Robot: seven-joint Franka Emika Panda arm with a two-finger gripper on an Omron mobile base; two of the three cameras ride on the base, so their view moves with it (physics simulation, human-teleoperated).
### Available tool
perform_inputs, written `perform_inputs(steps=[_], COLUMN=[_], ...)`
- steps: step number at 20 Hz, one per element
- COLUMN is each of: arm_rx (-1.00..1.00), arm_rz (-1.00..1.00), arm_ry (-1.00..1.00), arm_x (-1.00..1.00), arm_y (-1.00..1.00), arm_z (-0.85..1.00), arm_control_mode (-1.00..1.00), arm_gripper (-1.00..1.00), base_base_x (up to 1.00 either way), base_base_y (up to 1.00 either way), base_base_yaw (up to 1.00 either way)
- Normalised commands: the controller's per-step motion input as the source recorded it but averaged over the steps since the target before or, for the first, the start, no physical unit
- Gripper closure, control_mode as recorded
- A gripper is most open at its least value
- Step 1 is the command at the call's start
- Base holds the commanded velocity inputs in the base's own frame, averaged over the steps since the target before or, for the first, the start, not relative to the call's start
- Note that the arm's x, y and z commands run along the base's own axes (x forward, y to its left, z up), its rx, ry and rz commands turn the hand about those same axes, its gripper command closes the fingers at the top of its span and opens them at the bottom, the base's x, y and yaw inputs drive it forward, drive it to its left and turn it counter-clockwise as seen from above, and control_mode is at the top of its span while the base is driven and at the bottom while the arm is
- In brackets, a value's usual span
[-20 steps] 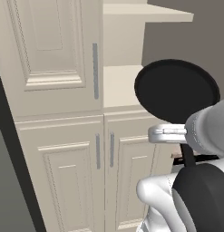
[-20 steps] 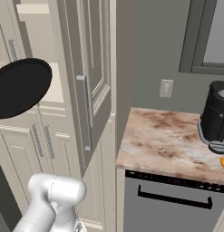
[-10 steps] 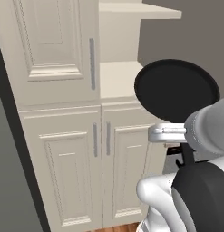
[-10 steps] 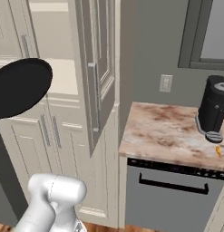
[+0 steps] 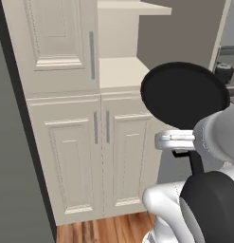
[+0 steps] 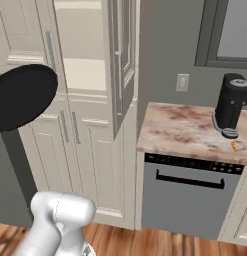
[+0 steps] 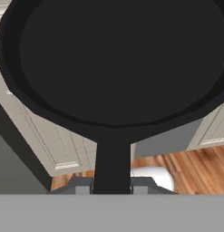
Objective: Retrieve the pan from the cabinet, then place the raw meat into the pan to avoid contamination.
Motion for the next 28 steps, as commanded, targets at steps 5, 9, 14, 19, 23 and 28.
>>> perform_inputs(steps=[5, 9, 14, 19, 23, 28], arm_rx=[0.0, 0.0, 0.0, 0.0, 0.0, 0.0], arm_rz=[0.0, 0.0, 0.0, 0.0, 0.0, 0.0], arm_ry=[0.0, 0.0, 0.0, 0.0, 0.0, 0.0], arm_x=[0.0, 0.0, 0.0, 0.0, 0.0, 0.0], arm_y=[0.0, 0.0, 0.0, 0.0, 0.0, 0.0], arm_z=[0.0, 0.0, 0.0, 0.0, 0.0, 0.0], arm_control_mode=[1.0, 1.0, 1.0, 1.0, 1.0, 1.0], arm_gripper=[1.0, 1.0, 1.0, 1.0, 1.0, 1.0], base_base_x=[-0.51, -0.41, -0.26, -0.08, -0.01, 0.0], base_base_y=[-0.2, -0.35, -0.45, -0.57, -0.62, -0.65], base_base_yaw=[0.0, 0.0, 0.0, 0.0, 0.0, 0.0])
